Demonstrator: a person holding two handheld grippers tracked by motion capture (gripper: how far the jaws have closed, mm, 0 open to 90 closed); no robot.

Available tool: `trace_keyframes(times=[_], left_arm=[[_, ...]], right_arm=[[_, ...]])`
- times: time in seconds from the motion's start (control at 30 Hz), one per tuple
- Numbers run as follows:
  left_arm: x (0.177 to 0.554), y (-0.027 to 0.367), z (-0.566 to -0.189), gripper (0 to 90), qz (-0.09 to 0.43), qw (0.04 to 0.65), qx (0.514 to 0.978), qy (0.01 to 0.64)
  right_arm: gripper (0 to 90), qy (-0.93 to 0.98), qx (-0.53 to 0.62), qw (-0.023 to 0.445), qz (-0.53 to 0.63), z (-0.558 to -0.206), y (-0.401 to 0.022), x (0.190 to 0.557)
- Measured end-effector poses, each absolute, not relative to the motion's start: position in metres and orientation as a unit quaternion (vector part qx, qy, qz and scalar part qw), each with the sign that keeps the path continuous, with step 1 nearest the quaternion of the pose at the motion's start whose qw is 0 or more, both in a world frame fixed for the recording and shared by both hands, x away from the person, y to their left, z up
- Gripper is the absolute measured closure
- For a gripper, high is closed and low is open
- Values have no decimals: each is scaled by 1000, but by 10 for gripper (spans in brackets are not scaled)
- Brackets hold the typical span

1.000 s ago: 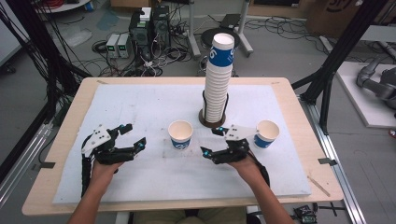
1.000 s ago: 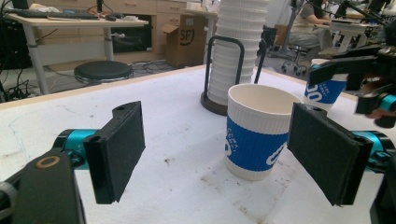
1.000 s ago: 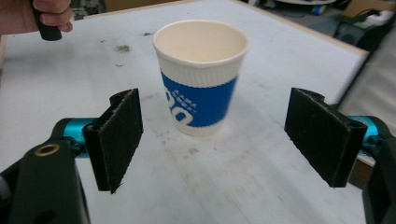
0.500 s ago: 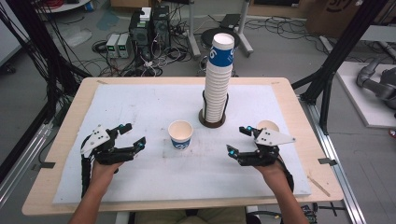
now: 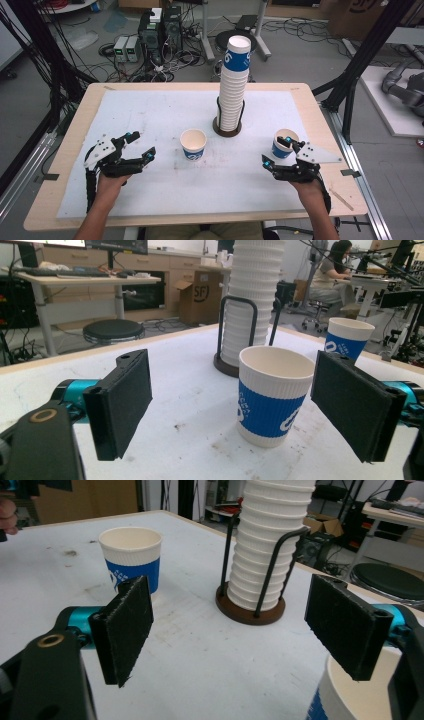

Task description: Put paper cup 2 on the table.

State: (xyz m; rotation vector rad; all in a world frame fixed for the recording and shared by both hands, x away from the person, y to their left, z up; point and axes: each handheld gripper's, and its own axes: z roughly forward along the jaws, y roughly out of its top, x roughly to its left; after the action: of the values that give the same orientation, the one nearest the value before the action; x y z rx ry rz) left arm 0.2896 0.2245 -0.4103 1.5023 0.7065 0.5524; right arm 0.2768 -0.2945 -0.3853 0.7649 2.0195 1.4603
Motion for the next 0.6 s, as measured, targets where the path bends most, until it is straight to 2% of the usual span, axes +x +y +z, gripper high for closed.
trace_keyframes(times=[0.6], left_arm=[[285, 224, -410, 151, 243, 636, 666, 305]], right_arm=[[197, 743, 284, 258, 549, -385, -295, 272]])
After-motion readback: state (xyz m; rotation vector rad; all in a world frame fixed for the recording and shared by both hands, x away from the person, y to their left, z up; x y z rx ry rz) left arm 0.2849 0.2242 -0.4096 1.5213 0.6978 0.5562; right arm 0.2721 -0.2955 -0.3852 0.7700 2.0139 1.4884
